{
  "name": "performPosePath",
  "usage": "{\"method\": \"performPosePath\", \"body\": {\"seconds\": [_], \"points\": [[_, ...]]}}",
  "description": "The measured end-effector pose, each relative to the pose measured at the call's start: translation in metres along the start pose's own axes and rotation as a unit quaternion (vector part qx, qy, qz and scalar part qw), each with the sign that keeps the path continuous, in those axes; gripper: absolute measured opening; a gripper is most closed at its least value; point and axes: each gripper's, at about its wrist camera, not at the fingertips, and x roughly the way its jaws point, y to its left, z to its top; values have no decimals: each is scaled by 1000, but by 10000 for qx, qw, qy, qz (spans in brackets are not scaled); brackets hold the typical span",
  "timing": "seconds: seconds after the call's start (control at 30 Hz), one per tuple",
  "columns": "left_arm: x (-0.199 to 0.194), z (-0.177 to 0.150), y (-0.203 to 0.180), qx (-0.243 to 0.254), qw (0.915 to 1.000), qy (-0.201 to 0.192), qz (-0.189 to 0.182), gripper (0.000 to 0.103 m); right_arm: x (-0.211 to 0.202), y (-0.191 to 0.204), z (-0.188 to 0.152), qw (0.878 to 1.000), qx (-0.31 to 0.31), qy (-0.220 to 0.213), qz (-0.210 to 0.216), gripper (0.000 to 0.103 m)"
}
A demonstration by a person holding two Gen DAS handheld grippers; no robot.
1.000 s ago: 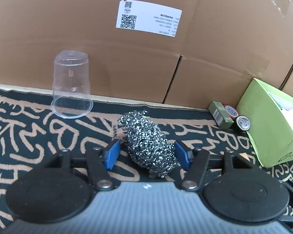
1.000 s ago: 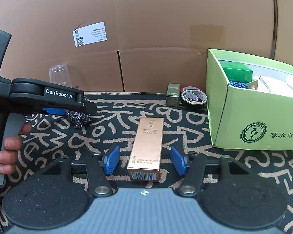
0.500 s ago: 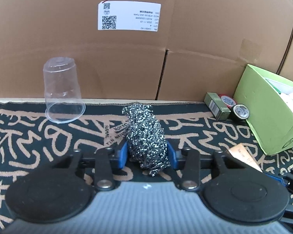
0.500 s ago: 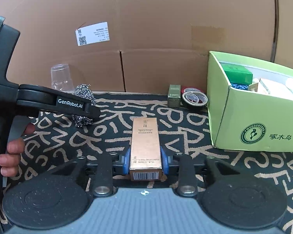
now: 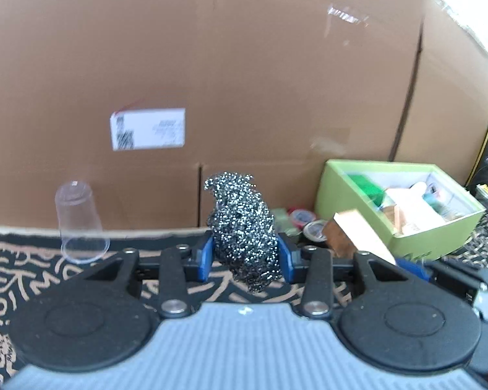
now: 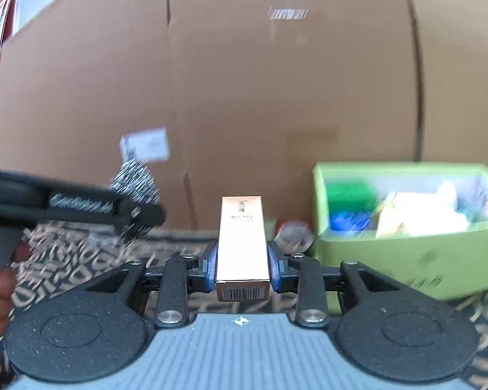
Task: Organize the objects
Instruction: 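Carry the steel wool and tan box into the lime-green box and release both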
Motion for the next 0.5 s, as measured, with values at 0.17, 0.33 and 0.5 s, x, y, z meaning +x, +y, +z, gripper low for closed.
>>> {"method": "performPosePath", "body": {"seconds": [0.17,0.33,0.5], "points": [[4,16,-21,52,9997,69,-230,40,-4,-31,18,9986,137,-315,-393,34],[16,31,-62,423,9984,69,-369,40,1,-77,30,9935,449,-485,-923,34],[35,45,-112,674,9951,116,-715,40,6,-113,33,9856,605,-563,-1474,34]]}}
